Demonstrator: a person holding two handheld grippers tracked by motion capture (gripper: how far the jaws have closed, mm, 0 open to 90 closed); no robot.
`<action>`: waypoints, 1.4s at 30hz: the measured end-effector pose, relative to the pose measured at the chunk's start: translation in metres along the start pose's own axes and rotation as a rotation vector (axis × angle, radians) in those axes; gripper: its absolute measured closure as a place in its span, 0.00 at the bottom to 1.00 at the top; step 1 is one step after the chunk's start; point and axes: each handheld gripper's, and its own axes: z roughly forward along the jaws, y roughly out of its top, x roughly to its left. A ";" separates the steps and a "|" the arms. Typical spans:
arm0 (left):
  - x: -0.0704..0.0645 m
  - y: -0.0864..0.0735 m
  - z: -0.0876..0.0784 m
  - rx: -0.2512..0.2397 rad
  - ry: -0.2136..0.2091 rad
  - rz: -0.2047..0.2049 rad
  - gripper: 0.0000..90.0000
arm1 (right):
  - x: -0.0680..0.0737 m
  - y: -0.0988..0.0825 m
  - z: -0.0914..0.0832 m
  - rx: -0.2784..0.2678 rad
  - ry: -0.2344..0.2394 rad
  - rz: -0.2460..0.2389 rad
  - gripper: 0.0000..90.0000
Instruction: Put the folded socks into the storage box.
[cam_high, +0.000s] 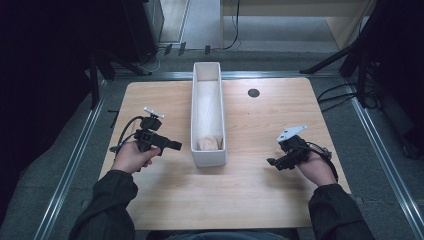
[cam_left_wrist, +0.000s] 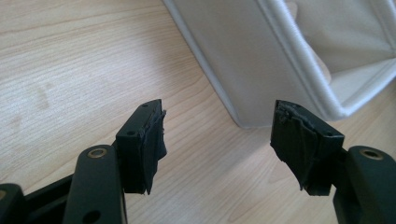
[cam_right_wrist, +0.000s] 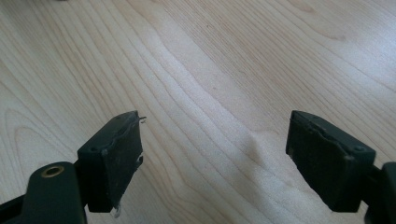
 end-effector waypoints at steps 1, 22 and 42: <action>0.001 -0.001 0.001 0.001 0.003 -0.002 0.38 | 0.000 0.000 0.000 0.001 0.000 0.001 0.21; 0.031 -0.036 0.006 -0.034 0.047 -0.019 0.40 | -0.001 -0.001 0.000 0.002 0.002 0.003 0.21; 0.042 -0.051 0.006 -0.043 0.041 -0.043 0.38 | -0.002 0.000 -0.004 -0.024 0.005 0.015 0.21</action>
